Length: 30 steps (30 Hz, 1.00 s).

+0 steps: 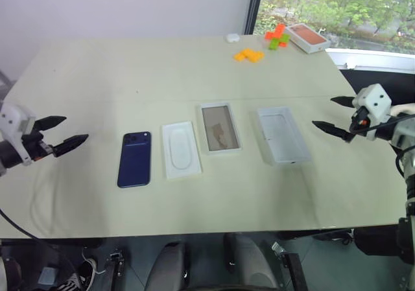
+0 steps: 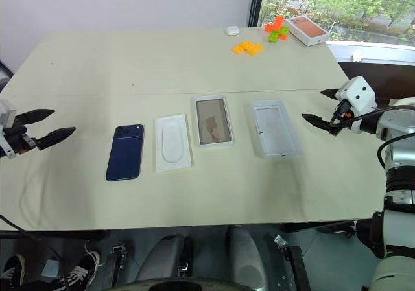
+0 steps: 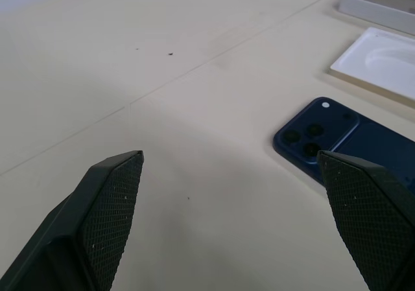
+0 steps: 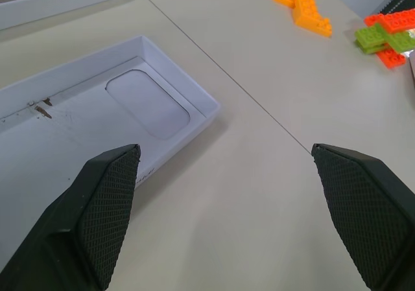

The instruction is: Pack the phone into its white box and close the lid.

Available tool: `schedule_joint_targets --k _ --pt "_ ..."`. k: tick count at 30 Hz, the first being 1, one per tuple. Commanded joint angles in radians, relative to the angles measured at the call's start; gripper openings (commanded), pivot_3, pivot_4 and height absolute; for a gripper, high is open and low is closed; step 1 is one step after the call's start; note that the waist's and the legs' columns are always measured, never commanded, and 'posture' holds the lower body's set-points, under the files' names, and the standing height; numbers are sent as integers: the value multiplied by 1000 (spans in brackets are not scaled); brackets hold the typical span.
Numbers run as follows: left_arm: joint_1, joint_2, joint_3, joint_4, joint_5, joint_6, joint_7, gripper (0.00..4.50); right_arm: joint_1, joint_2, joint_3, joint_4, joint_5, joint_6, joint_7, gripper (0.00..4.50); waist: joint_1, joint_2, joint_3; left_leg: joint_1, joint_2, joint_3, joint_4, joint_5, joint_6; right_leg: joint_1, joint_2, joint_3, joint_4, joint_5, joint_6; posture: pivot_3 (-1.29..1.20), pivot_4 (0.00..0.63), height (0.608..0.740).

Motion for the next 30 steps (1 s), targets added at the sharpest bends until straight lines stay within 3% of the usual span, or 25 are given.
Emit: schedule_joint_targets --k 1,18,25,30 --pt "-19 9 20 -25 -18 13 -7 4500 -15 -5 -18 -20 7 -14 -4 4436 0 0 0 0 0 0 0 0 0 0 0 0 0 0 0 0 150 740" --pt "-64 9 1 -39 -6 94 36 4500 -14 19 -12 -36 -1 -10 -26 4436 0 0 0 0 0 0 0 0 0 0 0 0 1 0 0 0 150 740" --pt "-133 -1 22 -88 -65 296 113 4500 -27 40 -6 -51 2 11 -32 4436 0 0 0 0 0 0 0 0 0 0 1 0 1 0 0 0 150 740" --pt "-161 -37 49 -137 -106 349 166 4500 -15 56 -8 -102 10 39 -32 4436 0 0 0 0 0 0 1 0 0 0 0 0 1 0 0 0 150 740"
